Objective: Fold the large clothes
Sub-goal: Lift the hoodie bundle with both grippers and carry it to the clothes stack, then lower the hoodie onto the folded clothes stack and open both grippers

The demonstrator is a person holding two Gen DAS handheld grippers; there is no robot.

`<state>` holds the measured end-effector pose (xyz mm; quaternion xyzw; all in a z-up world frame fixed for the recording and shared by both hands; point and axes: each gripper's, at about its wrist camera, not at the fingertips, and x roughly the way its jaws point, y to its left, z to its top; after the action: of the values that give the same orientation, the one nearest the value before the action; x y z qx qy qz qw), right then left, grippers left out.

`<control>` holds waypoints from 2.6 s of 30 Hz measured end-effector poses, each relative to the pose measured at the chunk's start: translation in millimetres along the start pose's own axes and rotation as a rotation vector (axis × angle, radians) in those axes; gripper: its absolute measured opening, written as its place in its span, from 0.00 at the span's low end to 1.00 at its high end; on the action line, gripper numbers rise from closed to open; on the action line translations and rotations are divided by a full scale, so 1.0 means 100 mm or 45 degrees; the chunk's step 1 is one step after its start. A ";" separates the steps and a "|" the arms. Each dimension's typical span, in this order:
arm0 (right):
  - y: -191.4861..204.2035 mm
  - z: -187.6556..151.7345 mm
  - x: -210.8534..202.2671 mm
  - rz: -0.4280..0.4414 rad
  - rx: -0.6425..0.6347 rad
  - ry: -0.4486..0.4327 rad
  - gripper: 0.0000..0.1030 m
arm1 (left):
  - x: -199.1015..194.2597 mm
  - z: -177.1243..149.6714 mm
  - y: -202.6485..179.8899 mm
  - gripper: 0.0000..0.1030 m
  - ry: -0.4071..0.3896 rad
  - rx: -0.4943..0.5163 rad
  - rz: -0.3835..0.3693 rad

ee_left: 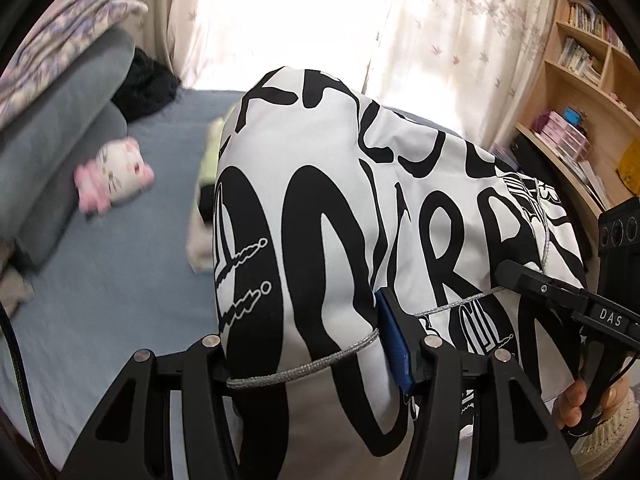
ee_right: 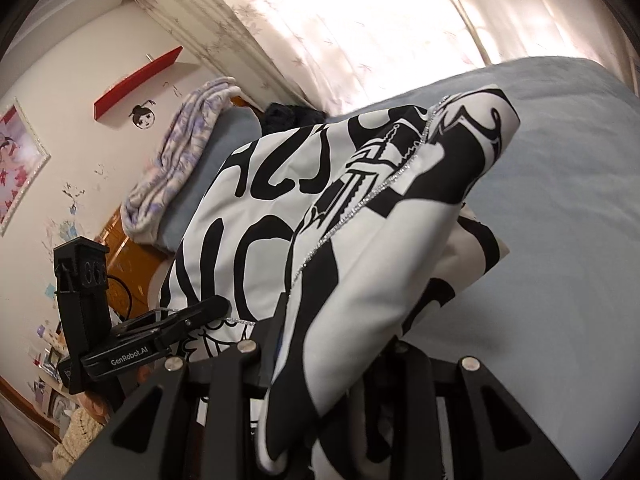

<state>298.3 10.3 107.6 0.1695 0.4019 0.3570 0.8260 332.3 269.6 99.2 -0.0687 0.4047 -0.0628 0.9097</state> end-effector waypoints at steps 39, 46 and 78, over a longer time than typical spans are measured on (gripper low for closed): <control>-1.64 1.41 3.01 -0.046 0.188 0.010 0.60 | 2.98 1.75 1.79 0.97 -0.041 0.008 0.290; -1.50 1.47 2.46 -0.216 0.086 -0.014 0.62 | 2.47 1.88 1.73 0.81 -0.195 -0.028 0.383; -1.06 1.34 2.43 -0.474 -0.057 -0.042 0.68 | 2.49 1.69 1.10 0.69 -0.101 -0.003 0.623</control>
<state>554.2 115.2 -1.5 0.0795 0.4047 0.2039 0.8879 630.2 348.3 10.6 0.0279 0.3734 0.1626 0.9129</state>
